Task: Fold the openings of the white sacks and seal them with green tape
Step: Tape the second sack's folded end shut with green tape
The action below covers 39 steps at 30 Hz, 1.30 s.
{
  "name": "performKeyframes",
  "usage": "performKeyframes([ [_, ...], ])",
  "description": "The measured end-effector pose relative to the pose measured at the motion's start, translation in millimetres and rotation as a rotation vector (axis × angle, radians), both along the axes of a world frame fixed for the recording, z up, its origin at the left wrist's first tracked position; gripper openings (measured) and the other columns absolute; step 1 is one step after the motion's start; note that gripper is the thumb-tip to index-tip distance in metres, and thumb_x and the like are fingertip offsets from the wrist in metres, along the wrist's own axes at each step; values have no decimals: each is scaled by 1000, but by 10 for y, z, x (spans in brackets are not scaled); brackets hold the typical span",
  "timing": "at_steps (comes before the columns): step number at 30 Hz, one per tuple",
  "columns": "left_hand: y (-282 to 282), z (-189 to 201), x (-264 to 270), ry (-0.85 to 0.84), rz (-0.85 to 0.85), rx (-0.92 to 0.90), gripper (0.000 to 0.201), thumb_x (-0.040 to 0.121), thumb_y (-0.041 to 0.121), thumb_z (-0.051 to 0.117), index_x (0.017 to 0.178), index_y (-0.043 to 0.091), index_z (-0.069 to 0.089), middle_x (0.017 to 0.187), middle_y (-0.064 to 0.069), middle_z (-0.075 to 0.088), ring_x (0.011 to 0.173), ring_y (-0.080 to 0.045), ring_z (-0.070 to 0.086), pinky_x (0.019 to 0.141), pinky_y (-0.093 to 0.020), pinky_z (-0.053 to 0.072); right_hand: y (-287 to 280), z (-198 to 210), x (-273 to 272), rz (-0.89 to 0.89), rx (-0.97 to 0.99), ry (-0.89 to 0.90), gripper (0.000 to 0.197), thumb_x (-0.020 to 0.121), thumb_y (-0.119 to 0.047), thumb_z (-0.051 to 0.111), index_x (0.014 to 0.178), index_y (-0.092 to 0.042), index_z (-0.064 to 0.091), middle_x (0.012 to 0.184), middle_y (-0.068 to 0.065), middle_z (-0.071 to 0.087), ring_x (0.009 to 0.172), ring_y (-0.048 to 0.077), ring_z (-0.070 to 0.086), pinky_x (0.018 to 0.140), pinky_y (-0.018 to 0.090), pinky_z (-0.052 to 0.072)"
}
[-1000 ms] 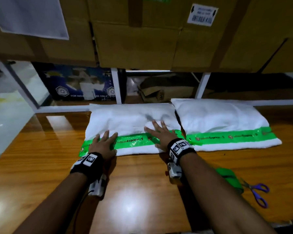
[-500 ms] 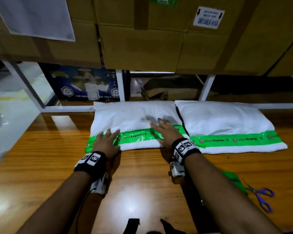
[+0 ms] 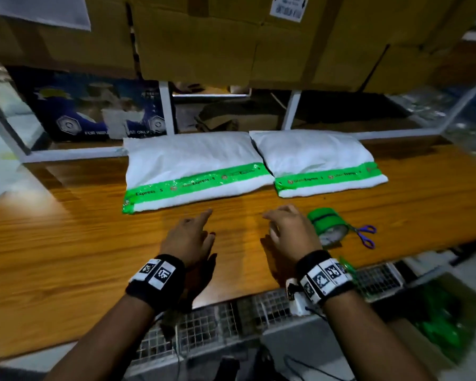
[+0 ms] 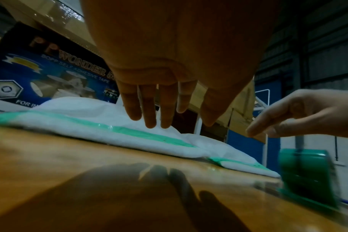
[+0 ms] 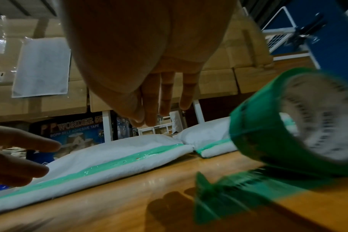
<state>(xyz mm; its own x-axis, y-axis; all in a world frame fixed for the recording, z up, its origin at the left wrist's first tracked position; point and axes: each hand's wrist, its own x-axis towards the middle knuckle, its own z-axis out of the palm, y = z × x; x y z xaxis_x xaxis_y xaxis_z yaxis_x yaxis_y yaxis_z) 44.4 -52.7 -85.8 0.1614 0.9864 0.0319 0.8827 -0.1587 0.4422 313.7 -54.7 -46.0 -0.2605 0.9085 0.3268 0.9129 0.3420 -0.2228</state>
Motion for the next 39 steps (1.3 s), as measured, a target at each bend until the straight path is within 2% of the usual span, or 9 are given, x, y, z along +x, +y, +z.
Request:
performKeyframes([
  [4,-359,-97,345,-35,-72,-52,68,92,48,52,153,35,26,126,-12,63,119,-31,54,92,-39,49,-296,-14,458,-106,37,-111,68,62,3,76,122,-27,65,123,-2,67,110,28,52,81,41,46],
  [8,-616,-64,755,-40,-52,-99,66,97,42,53,155,36,22,127,-11,60,119,-30,54,93,-39,50,-133,30,977,-166,-53,-323,79,71,-7,76,141,-32,50,152,2,45,119,32,45,85,44,51],
  [14,-719,14,1412,-21,45,-142,64,97,45,53,154,37,25,130,-11,59,114,-29,59,91,-38,50,111,109,1255,96,-138,-574,54,93,-35,62,143,-21,44,142,5,51,126,29,41,90,40,49],
  [17,-773,25,1714,-59,107,-191,65,96,39,57,154,29,29,135,-8,60,120,-27,58,95,-36,50,133,156,1385,191,-81,-660,55,98,-30,55,146,-11,40,141,13,51,127,33,45,88,42,50],
  [22,-964,-131,1995,-48,226,-236,69,93,43,58,154,23,31,140,-8,57,126,-26,55,102,-37,47,150,-139,1734,216,24,-463,64,58,-18,94,113,3,69,97,23,72,77,35,70,50,38,59],
  [26,-1106,-124,2137,-35,284,-249,67,94,40,59,152,20,33,147,-10,47,132,-28,46,108,-37,40,62,-363,1832,204,28,-283,63,70,-18,85,127,0,64,114,25,69,87,38,69,60,44,60],
  [29,-1162,-121,2151,-31,283,-230,65,97,38,57,153,19,32,153,-9,41,140,-26,38,112,-34,33,-14,-435,1853,165,-10,-111,74,62,-6,85,132,-3,61,119,24,68,90,40,68,72,48,60],
  [32,-1193,-157,2122,-15,245,-199,59,99,37,54,152,19,34,159,-7,34,147,-21,27,116,-32,26,-127,-390,1764,106,-41,44,79,55,0,87,130,-5,64,116,22,70,84,39,71,70,46,60],
  [39,-1157,-55,1969,-76,271,-212,59,99,33,56,152,20,36,149,-6,48,136,-23,45,109,-29,36,-124,-454,1348,8,81,291,74,70,6,80,138,-13,58,126,17,67,85,35,72,75,44,60],
])
